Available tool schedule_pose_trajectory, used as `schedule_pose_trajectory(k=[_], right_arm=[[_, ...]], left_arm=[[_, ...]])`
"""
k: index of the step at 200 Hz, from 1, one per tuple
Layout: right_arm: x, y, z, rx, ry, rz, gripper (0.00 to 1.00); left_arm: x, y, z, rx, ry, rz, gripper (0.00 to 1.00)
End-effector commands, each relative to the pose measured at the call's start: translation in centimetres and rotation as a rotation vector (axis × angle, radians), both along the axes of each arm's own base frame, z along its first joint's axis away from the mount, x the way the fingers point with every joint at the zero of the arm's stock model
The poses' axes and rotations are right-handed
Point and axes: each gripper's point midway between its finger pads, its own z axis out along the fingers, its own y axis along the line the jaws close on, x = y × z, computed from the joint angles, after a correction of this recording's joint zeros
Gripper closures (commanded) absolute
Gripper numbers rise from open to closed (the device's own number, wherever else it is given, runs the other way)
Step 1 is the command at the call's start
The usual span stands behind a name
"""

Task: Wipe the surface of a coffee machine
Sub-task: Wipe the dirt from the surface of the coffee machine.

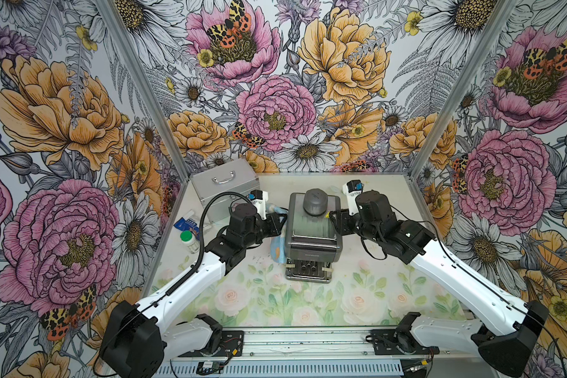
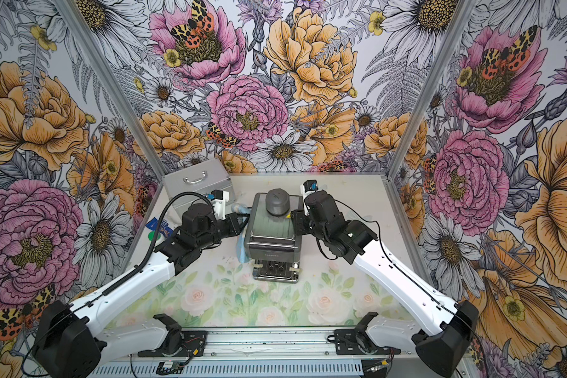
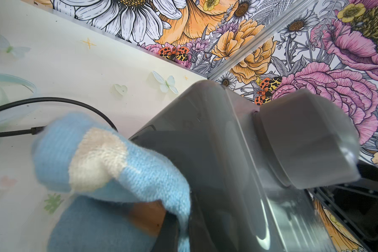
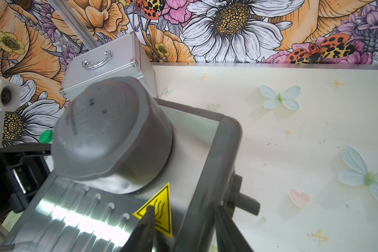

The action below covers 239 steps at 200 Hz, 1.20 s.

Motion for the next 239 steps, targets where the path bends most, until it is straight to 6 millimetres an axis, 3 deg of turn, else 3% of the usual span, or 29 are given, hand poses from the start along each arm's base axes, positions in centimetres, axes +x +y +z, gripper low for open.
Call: schedule_pose_trajectory(k=[1,39,72,98,138,176,209,222,239], right_arm=[[-2.5,2.4,-4.9,-0.06,0.18,0.142,0.55],[-2.6,2.5,-4.9,-0.054,0.187,0.141,0.55],[-2.8,2.4,-4.8,-0.048,0.184,0.141,0.55],[-2.8,2.5,-5.0,-0.048,0.19,0.143,0.55],[-3.0,3.1,-5.3,-0.041,0.21,0.162,0.54],[-3.0,3.9,-5.7,-0.041,0.233,0.181,0.54],[-3.0,3.9,-5.5,-0.039,0.227,0.181,0.53],[-3.0,3.8,-5.7,-0.044,0.232,0.176,0.53],[-3.1,3.6,-6.1,-0.05,0.236,0.167,0.53]], left_arm=[[-6.0,-4.3,0.9,-0.064,0.03,-0.253,1.0],[-8.6,-3.1,1.7,-0.034,-0.001,-0.224,1.0],[-8.7,-0.5,3.4,-0.023,-0.061,-0.148,1.0],[-6.7,2.1,3.6,-0.01,-0.065,-0.058,1.0],[-1.8,6.2,2.5,0.012,-0.04,0.1,1.0],[2.0,6.3,0.3,-0.114,-0.007,0.092,1.0],[2.6,4.4,-1.9,-0.131,0.009,0.019,1.0],[2.5,3.9,-1.5,-0.151,-0.009,-0.001,1.0],[1.8,1.9,0.6,-0.174,-0.052,-0.049,1.0]])
